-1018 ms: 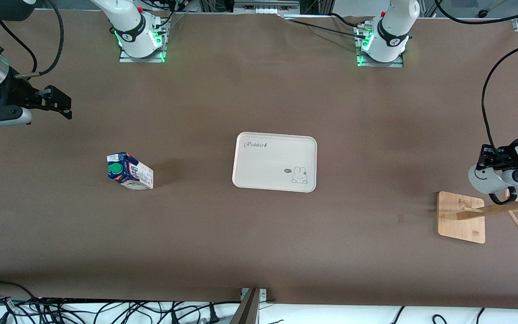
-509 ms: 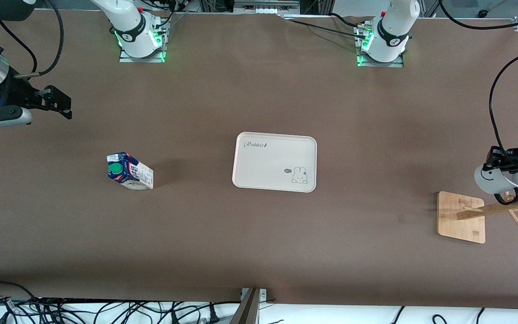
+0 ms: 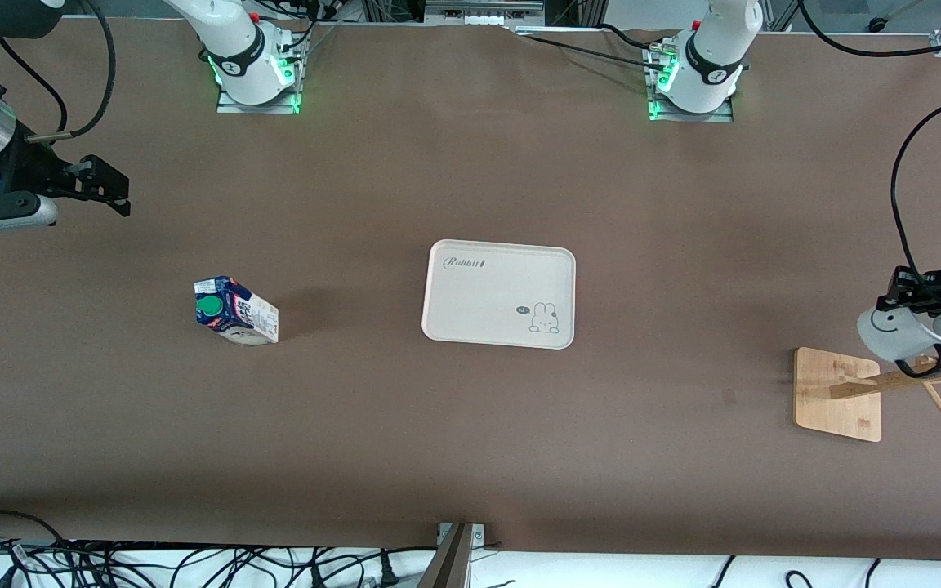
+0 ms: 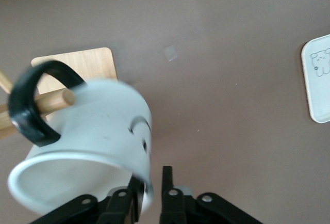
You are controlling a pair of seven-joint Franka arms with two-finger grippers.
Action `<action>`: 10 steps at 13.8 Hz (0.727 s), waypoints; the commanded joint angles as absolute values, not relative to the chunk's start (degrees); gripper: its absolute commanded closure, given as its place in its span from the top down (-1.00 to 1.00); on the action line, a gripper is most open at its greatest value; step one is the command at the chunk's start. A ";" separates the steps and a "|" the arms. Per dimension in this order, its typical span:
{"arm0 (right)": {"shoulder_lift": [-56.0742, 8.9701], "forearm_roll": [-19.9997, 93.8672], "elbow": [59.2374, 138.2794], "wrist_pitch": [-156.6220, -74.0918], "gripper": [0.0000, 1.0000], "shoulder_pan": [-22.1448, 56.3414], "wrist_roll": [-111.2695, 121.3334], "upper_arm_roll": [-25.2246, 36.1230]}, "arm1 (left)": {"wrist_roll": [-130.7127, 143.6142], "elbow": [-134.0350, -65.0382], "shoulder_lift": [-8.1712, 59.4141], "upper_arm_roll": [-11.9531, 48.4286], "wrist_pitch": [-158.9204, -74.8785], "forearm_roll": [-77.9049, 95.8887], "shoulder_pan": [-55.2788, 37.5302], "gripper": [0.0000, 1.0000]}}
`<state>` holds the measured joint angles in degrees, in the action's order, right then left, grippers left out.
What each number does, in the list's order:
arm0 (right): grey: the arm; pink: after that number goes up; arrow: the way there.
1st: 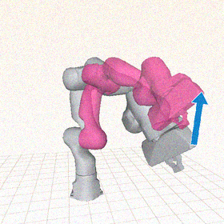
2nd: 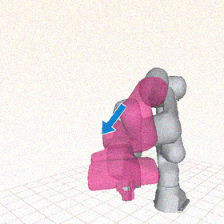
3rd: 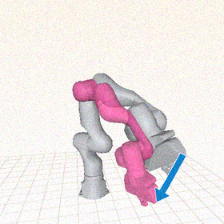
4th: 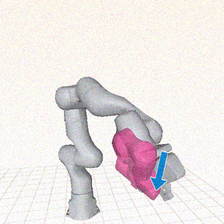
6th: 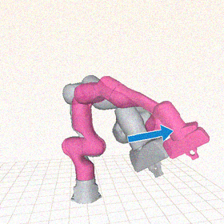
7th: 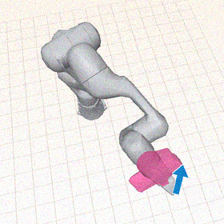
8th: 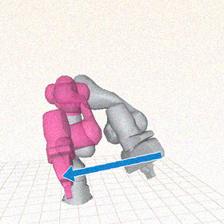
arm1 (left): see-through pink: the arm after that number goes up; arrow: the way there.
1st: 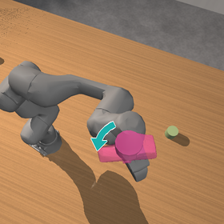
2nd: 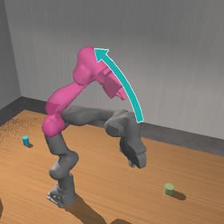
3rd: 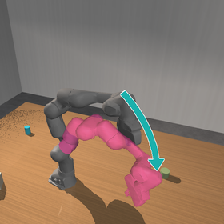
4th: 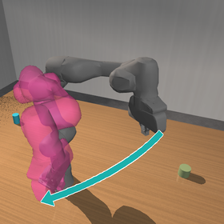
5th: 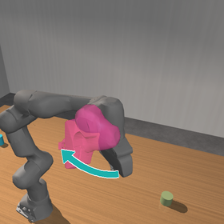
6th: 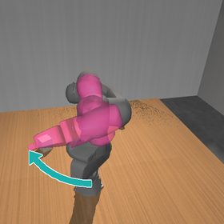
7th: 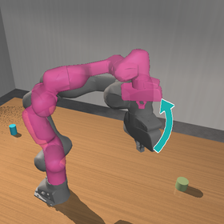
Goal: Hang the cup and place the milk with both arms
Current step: 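Align the mug handle over a stand peg and lower it, then open the left gripper to release the mug on the peg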
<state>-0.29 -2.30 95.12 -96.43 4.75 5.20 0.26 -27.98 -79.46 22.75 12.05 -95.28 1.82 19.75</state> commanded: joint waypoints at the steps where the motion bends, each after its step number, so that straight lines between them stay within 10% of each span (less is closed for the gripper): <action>1: -0.26 -1.67 94.48 -95.71 1.00 4.22 4.83 0.00 | -25.06 -77.87 23.12 12.92 -94.40 2.90 19.78 1.00; 10: -0.35 -1.58 94.48 -95.62 1.00 4.22 5.01 0.00 | -22.68 -77.87 22.85 13.53 -94.13 2.37 19.51 1.00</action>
